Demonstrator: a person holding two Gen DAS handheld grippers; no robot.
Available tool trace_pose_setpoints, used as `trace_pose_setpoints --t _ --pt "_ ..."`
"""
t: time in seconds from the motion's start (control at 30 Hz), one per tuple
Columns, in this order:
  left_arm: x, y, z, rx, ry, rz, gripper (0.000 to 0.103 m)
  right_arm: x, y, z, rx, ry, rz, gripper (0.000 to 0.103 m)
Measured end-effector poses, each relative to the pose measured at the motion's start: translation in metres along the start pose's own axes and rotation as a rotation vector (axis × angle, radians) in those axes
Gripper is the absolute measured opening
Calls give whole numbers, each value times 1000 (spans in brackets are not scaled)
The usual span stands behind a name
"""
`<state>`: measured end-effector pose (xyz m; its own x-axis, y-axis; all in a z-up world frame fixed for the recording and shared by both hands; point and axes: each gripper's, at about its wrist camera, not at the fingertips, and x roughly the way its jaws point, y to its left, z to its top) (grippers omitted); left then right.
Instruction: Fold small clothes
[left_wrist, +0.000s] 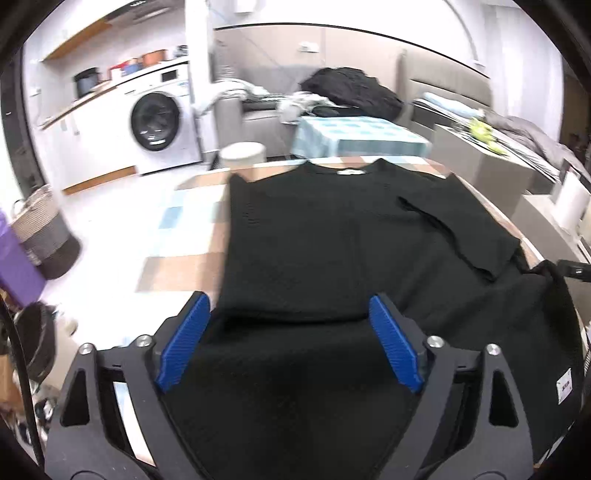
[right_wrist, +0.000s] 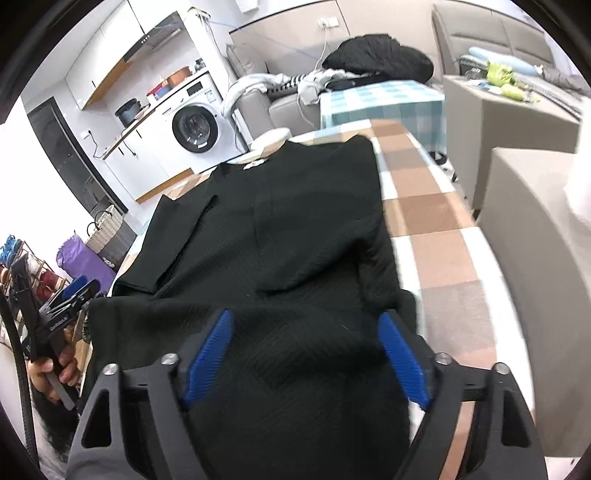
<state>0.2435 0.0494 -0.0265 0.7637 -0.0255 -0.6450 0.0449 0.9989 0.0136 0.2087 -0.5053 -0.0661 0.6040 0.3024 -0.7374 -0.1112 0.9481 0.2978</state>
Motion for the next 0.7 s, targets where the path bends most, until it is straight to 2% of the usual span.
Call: trace_pose_setpoints --t 0.03,0.1,0.3,0.4,0.53,0.63,0.7 --pt "-7 8 -4 -18 -1 3 97 -8 -4 -4 -1 -3 -14 85" --pt "-22 25 -16 -59 -13 18 101 -17 -12 -12 4 -4 -35 86" --pt "-53 80 -58 -181 18 122 101 -36 -50 -47 64 27 -87 86" --pt "-66 96 -77 -205 27 133 101 -57 -58 -60 65 18 -122 86" --pt "-83 99 -93 -187 12 146 101 -95 -56 -71 18 -32 -167 86" --pt "-92 89 -97 -159 -10 124 101 -126 -59 -84 -11 -68 -226 88" --pt "-93 82 -99 -139 -13 116 101 -133 -62 -90 -11 -80 -228 89"
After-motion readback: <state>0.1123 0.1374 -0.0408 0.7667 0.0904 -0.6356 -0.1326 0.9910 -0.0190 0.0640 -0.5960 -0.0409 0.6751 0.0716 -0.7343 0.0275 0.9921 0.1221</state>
